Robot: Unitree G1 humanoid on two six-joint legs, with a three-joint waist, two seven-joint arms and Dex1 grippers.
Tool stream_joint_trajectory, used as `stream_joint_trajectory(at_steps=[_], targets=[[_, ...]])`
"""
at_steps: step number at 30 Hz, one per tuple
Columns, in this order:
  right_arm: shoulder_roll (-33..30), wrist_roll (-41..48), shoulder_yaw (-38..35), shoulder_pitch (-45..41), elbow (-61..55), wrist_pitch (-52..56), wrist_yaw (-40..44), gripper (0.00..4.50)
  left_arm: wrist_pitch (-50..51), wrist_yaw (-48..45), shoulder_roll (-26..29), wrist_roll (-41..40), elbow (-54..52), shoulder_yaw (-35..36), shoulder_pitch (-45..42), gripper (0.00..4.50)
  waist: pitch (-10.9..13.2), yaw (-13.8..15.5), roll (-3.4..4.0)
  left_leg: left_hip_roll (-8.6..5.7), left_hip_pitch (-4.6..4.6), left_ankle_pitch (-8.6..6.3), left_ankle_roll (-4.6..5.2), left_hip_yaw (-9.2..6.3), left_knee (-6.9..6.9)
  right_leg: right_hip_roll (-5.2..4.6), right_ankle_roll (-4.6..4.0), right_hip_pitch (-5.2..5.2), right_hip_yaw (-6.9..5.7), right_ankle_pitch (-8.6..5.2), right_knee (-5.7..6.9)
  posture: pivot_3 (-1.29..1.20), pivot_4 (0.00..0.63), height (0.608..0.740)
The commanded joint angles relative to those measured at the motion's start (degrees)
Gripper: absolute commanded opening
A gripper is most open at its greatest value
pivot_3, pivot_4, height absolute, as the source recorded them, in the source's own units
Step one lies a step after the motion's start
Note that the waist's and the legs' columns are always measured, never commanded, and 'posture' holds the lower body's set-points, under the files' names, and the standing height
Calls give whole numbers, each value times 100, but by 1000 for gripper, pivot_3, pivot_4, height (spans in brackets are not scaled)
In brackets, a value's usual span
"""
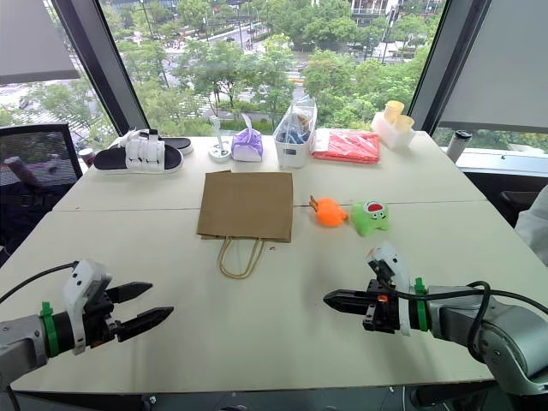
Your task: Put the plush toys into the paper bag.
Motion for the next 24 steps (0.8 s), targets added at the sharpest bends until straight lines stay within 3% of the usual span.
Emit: stream_joint_trajectory(at_steps=[1, 15, 19, 24], targets=[[29, 17, -44, -43, -177, -86, -2, 45, -124, 22, -39, 23, -82, 111, -56, 4500, 0, 0, 0, 0, 0, 0, 0, 0, 0, 0, 0, 0, 0, 0, 0, 0, 150, 740], [109, -39, 28, -11, -173, -145, -23, 45, -791, -339, -65, 486, 409, 141, 38, 4500, 0, -1, -1, 2, 2, 0, 0, 8, 0, 0, 0, -1, 7, 0, 0, 0, 150, 740], [97, -122, 178, -297, -58, -158, 6, 45, -1016, -438, 126, 697, 641, 166, -337, 4500, 0, 1, 0, 2, 2, 0, 0, 8, 1, 0, 0, -1, 8, 0, 1, 0, 150, 740], [362, -39, 436, -703, -105, -38, -158, 45, -2226, -1023, 564, 1839, 1550, -819, -1257, 4500, -3, 6, -4, 1, 8, 0, 0, 10, 1, 2, -1, 2, 6, 1, 2, 0, 150, 740]])
